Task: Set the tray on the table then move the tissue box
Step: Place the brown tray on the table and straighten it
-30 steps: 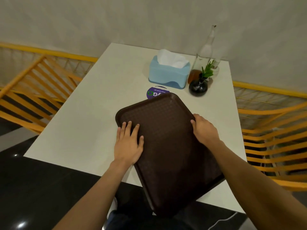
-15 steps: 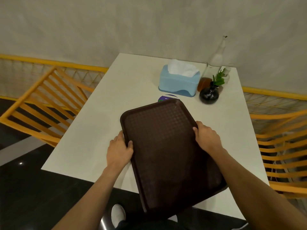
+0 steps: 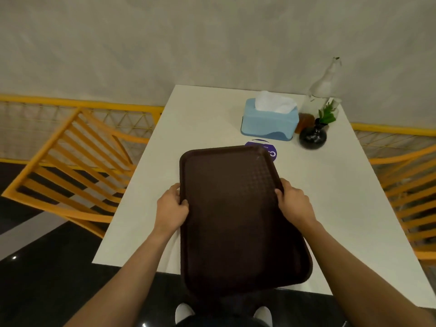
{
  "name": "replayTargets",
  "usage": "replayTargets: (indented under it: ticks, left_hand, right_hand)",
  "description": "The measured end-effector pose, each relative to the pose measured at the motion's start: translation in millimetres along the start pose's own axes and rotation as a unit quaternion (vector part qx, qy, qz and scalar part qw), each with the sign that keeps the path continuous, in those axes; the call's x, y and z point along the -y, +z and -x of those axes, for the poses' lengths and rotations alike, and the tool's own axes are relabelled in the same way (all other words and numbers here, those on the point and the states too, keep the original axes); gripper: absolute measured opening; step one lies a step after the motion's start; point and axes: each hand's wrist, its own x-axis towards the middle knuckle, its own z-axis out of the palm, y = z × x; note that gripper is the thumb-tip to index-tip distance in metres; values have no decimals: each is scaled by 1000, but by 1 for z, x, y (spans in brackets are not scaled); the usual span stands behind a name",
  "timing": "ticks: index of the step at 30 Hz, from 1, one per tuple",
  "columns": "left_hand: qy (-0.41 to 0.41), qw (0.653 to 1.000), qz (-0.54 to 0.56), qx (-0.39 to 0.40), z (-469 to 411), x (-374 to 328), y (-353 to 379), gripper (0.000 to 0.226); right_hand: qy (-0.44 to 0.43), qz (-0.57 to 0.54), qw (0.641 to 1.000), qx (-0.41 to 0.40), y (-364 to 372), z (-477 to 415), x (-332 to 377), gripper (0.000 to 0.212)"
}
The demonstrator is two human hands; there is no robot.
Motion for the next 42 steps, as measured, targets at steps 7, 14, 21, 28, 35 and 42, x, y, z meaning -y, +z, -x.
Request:
replayTargets:
  ticks: [7,14,21,28,35,42]
  left_hand:
    - [35,995,-89,-10,-18,43,-30,50]
    - [72,972,-220,-49,-32,65,-54,46]
    - [52,967,-245,-44,-49,70,-70,48]
    - [57,964,-255,-37,-72,78,-83,47]
    - [78,970,-230,-21,-96,86,-92,48]
    - [111,969,-221,17,-89,100,-104,62]
  right_hand:
    - [7,-24,1000,-15,22,17,53,44]
    - [11,-16,1000,-8,36,19,90,47]
    - [-14,45,998,-36,46,4,110,56]
    - [-66,67,995,-28,60,-15,128,63]
    - [-36,45,998,-5,63,-16,146,66]
    - [-14,30,999,-31,78,26,160,70]
